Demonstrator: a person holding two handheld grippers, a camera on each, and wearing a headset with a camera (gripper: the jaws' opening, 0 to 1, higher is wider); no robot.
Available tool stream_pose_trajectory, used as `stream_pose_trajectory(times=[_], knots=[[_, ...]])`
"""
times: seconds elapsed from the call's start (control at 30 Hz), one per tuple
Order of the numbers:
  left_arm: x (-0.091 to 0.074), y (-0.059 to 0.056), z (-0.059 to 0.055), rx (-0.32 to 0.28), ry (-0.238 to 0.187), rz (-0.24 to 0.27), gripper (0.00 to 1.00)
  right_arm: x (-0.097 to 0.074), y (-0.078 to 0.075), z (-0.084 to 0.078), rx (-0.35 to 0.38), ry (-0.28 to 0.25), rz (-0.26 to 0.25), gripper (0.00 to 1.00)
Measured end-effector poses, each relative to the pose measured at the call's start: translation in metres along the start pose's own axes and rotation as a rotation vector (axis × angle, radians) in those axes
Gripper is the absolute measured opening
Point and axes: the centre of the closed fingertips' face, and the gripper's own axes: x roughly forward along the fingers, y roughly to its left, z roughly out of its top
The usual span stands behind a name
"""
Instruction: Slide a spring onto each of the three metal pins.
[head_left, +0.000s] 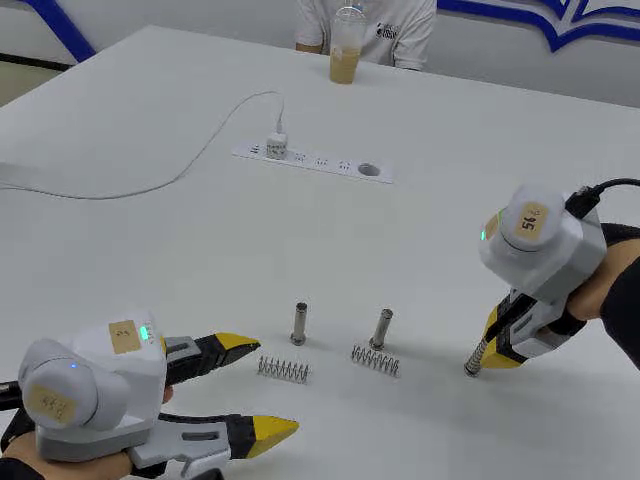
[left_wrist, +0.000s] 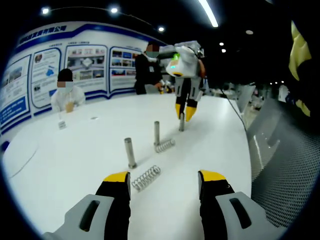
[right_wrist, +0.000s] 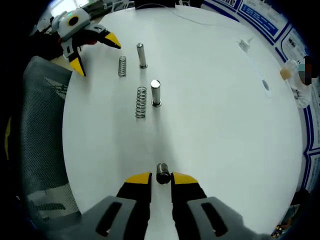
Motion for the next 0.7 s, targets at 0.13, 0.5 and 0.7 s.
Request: stream_pose_trajectory(times=[0.13,0.5,0.7], knots=[[0.000,0.000,0.001,0.000,-0.001,0.000,0.56,-0.002,0.000,0.001,-0.005,-0.008,-0.009,0.18],[0.000,-0.001,0.003,0.005,-0.002,-0.003,0.56,-0.015,-0.001,0.018,-0.051,-0.044,-0.071,0.20],[0.000,-0.001,0.004,0.007,-0.005,-0.003,0.56,-0.012,0.006,0.035,-0.063,-0.078,-0.062,0.20]])
